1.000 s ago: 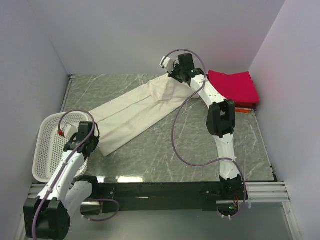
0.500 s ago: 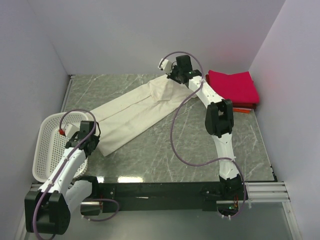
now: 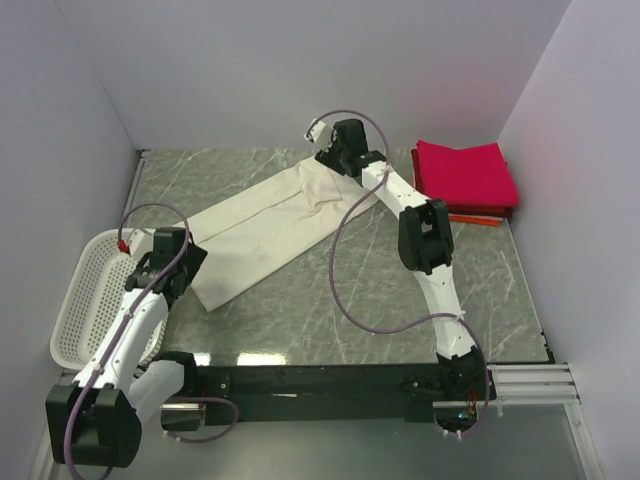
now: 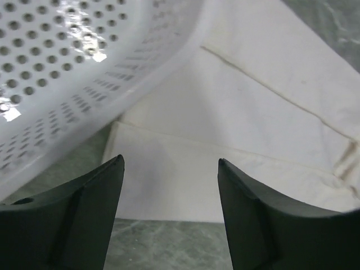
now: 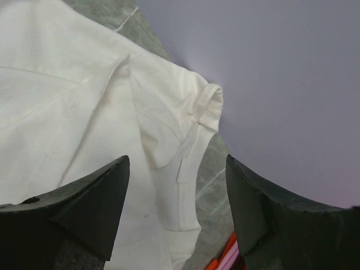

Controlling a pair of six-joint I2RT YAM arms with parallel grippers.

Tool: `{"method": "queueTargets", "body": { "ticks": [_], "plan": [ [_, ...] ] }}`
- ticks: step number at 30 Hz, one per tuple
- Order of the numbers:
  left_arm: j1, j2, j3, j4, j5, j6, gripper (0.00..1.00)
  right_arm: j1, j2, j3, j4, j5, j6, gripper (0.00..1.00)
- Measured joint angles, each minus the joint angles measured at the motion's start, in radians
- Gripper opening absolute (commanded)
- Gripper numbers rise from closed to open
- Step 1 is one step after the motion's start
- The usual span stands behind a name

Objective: Fold and stack the t-shirts
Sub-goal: Fold the tshirt

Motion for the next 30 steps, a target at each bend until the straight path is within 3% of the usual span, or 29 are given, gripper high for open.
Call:
{"method": "queueTargets", "body": {
  "ticks": [5,9,11,14,20,30],
  "plan": [
    [0.002,-0.037,0.006,0.091,0.161,0.109,0.73,-0.039,-0.047,-0.041,-0.051,-0.065,0.055,0.75],
    [0.003,-0.008,-0.024,0.224,0.370,0.212,0.63,-0.140,-0.116,-0.055,-0.254,-0.226,0.039,0.74],
    [-0.001,0.041,-0.056,0.302,0.487,0.256,0.59,-0.188,-0.140,-0.045,-0.360,-0.285,0.011,0.67],
    [-0.044,0.166,-0.081,0.374,0.599,0.299,0.57,-0.259,-0.143,0.013,-0.513,-0.333,-0.030,0.64],
    [-0.201,0.378,-0.026,0.436,0.672,0.373,0.53,-0.304,-0.129,0.054,-0.674,-0.380,-0.088,0.64],
    [-0.253,0.549,0.096,0.517,0.671,0.404,0.45,-0.294,-0.052,0.061,-0.721,-0.393,-0.114,0.64]
  ]
}}
